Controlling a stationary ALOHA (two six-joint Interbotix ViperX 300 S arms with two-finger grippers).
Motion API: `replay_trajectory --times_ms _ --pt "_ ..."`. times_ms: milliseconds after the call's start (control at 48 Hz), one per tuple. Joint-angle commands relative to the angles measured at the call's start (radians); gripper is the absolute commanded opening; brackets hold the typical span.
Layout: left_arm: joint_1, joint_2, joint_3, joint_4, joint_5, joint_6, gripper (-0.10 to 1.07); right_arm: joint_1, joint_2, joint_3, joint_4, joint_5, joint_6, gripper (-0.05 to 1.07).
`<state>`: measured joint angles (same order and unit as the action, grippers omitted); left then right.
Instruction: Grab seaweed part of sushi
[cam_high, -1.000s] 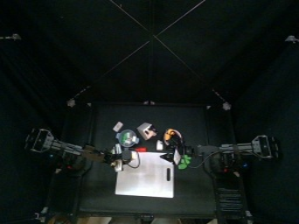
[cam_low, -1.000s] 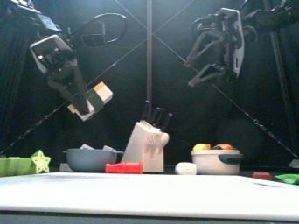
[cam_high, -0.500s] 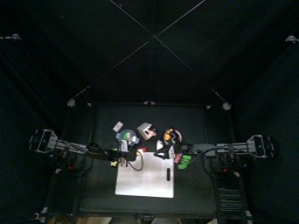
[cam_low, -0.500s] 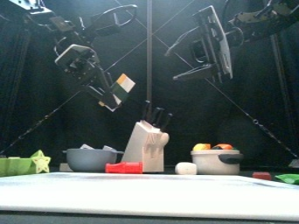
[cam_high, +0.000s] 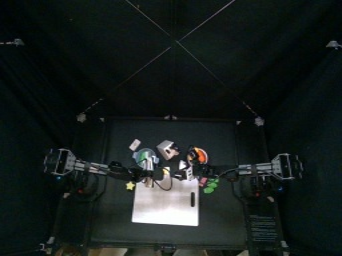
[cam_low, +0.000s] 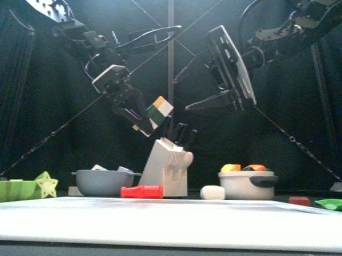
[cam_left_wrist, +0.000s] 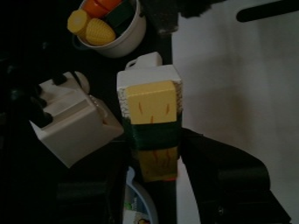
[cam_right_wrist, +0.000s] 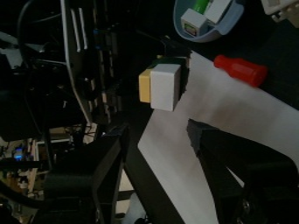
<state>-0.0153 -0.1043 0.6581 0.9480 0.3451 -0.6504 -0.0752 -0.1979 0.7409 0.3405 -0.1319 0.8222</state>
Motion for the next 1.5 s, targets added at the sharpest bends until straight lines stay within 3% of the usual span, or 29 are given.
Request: replay_trajectory --times_ms 0,417,812,1021,1479 --pt "0.005 -0.006 -0.029 0.0 -0.015 -0.002 0.6 0.0 0.006 -0.04 0.011 -0.009 -0.003 0.89" --pt "0.008 0.025 -0.044 -0.014 -0.14 -0.002 0.6 -0.008 0.081 -0.121 -0.009 0.048 -0.003 0.89" --pt "0.014 0.097 -0.091 -0.025 -0.127 0.0 0.6 -0.017 0.104 -0.149 -0.002 0.097 -0.002 0.89" --pt "0.031 0.097 -0.083 -0.031 -0.097 0.0 0.6 -0.018 0.081 -0.15 0.031 0.175 -0.002 0.89" --pt "0.025 0.087 -0.078 -0.035 -0.101 0.0 0.6 -0.071 0.081 -0.112 0.083 0.195 0.003 0.88"
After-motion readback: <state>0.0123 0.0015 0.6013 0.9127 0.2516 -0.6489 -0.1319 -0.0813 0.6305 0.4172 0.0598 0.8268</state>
